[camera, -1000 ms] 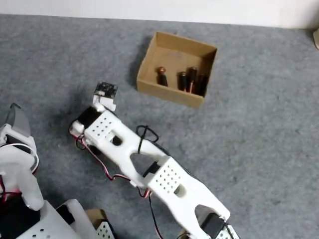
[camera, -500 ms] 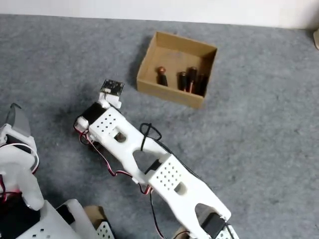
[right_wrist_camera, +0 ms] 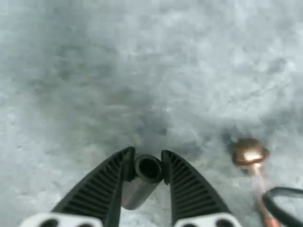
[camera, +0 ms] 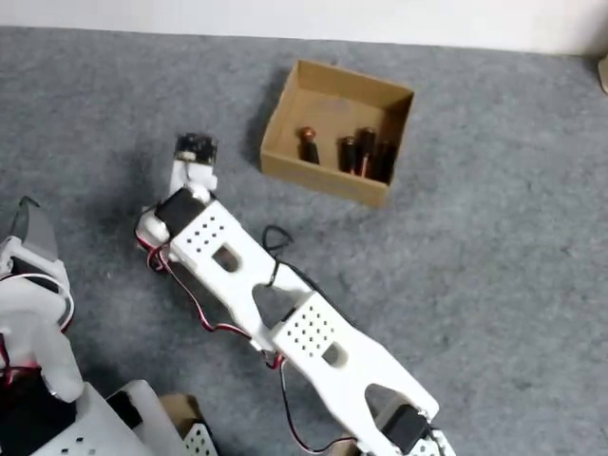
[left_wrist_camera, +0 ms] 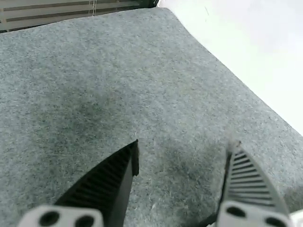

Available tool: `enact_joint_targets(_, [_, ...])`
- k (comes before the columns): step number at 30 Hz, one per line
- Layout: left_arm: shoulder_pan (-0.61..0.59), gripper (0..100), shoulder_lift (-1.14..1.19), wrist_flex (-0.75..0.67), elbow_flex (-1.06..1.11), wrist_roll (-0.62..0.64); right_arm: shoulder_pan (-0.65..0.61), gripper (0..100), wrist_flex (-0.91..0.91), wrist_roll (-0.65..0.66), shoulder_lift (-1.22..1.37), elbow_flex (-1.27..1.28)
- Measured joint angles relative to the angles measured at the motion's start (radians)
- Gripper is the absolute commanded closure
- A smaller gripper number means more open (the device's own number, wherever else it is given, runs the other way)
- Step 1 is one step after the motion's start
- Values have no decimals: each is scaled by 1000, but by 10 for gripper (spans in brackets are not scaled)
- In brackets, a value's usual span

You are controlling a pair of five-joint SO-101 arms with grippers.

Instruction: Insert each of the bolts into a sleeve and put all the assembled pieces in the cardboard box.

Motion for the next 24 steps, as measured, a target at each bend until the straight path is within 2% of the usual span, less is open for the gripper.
enact_joint_targets(13, [0, 708, 0, 0, 0, 0, 32, 993, 35, 46, 0, -34])
enact_joint_targets(20, [26, 708, 8, 0, 18, 0, 95, 993, 135, 420, 0, -37])
enact_joint_targets(24, [118, 708, 2, 0, 44, 0, 155, 993, 140, 499, 0, -58])
